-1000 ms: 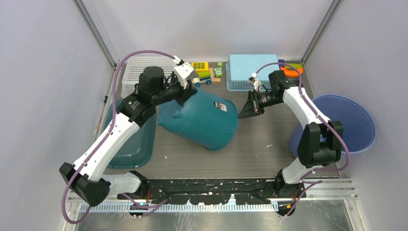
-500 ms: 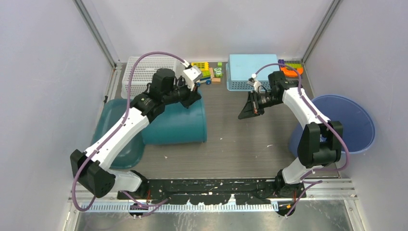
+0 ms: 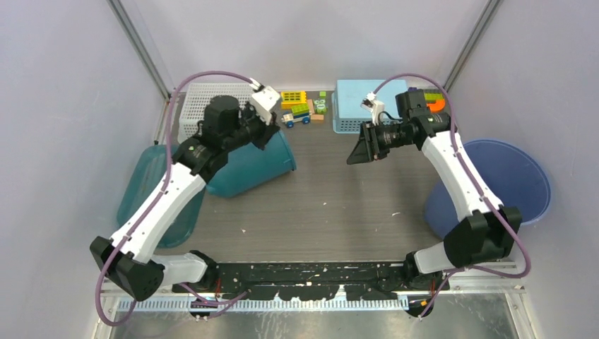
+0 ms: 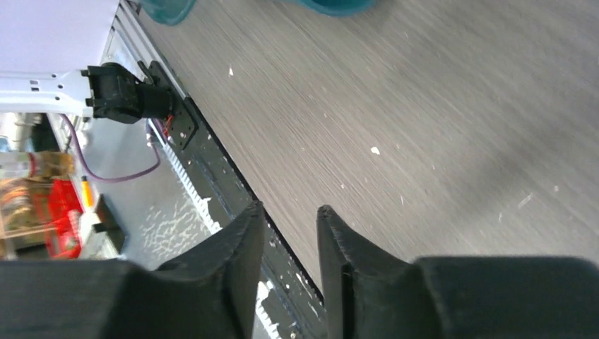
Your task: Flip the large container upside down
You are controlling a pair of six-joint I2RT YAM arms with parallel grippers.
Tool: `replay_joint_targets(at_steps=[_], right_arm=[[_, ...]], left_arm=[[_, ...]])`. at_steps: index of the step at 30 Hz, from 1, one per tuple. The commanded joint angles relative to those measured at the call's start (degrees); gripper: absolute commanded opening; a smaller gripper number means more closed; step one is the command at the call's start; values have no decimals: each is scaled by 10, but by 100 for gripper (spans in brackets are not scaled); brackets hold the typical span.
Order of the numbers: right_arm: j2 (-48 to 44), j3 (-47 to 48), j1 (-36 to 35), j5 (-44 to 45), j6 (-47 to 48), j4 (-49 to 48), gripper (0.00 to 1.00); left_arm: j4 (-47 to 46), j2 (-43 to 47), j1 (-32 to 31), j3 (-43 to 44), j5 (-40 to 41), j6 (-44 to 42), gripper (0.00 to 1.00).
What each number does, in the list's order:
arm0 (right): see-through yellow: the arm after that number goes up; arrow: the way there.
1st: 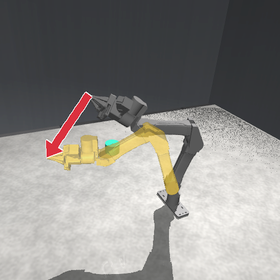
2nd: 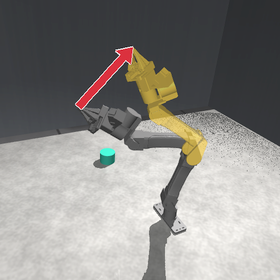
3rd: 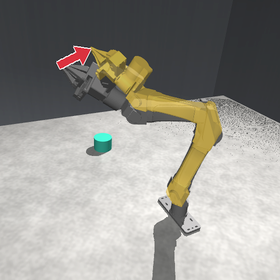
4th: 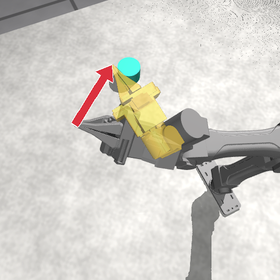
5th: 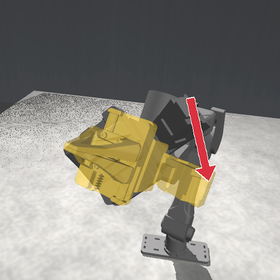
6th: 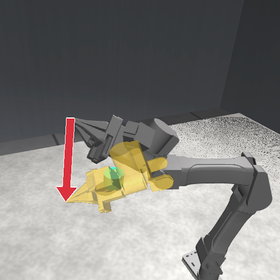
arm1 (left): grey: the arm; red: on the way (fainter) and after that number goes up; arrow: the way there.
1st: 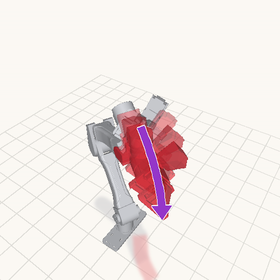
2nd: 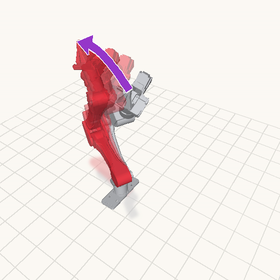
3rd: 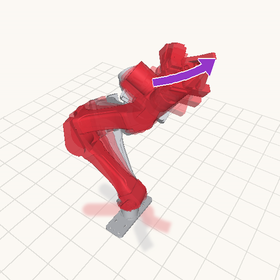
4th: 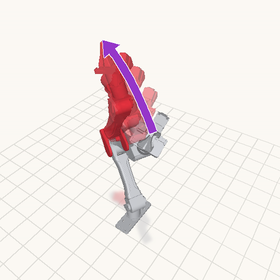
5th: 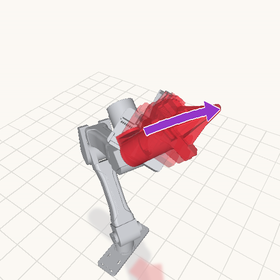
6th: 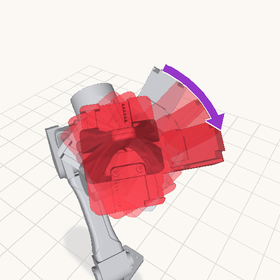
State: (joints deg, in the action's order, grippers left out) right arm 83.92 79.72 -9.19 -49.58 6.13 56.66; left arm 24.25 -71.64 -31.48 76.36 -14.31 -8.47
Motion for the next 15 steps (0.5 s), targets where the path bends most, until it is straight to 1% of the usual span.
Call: replay_joint_targets(at_steps=[1,3,6,8,11,15], right_arm=[[-61,53,-92,87,-8,-58,45],[-53,67,-132,123,-28,-96,51],[-13,105,-168,162,-82,-155,53],[29,133,-185,182,-116,-198,54],[90,187,-194,179,-161,-236,55],[169,249,-195,129,-232,-280,56]], left_arm=[[10,42,56,59,110,-29,15],[23,49,89,64,137,-32,17],[35,70,140,42,139,-35,21],[11,90,167,3,139,-42,25],[-25,104,194,-46,139,-53,29],[-40,95,230,-61,133,-49,29]])
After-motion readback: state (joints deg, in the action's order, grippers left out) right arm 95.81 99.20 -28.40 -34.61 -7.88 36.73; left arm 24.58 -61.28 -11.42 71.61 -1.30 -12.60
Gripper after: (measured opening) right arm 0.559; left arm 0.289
